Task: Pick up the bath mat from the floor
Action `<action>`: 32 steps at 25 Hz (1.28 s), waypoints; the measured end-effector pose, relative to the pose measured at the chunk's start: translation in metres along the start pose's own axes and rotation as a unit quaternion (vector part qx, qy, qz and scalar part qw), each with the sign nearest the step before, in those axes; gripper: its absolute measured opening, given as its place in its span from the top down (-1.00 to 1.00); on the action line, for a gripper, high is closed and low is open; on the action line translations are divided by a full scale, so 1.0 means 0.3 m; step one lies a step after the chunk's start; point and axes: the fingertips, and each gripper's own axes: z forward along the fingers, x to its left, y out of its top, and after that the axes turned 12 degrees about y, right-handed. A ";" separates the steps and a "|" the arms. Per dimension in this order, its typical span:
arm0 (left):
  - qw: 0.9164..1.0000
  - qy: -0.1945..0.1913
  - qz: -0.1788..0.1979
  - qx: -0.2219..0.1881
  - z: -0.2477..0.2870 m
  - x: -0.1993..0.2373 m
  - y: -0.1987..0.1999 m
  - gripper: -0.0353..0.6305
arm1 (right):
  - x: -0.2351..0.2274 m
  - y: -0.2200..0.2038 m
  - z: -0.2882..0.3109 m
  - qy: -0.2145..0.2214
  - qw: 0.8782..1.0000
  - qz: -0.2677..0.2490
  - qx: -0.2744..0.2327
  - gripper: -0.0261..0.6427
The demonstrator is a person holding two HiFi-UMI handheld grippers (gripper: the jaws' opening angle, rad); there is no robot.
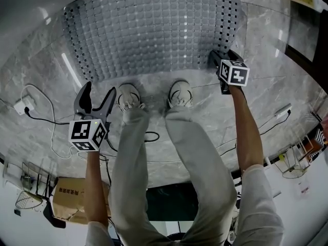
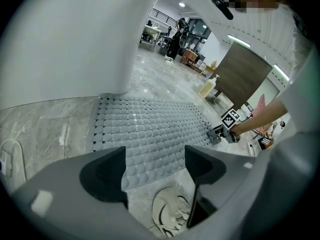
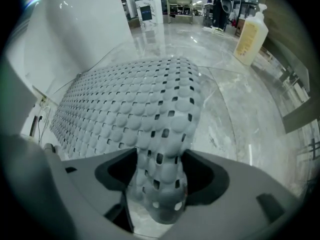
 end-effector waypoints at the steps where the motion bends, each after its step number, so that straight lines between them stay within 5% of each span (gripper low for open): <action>1: 1.000 -0.001 0.000 0.000 0.001 -0.003 0.001 -0.18 | 0.011 0.001 0.000 -0.001 1.000 -0.004 0.002 0.05; 12: 1.000 0.023 0.000 0.004 0.023 0.084 -0.003 -0.18 | 0.110 0.016 0.016 0.003 0.998 -0.067 0.015 0.71; 32: 0.993 0.082 -0.019 0.078 0.237 0.290 -0.168 -0.40 | 0.111 0.012 0.017 0.028 0.998 -0.052 0.012 0.73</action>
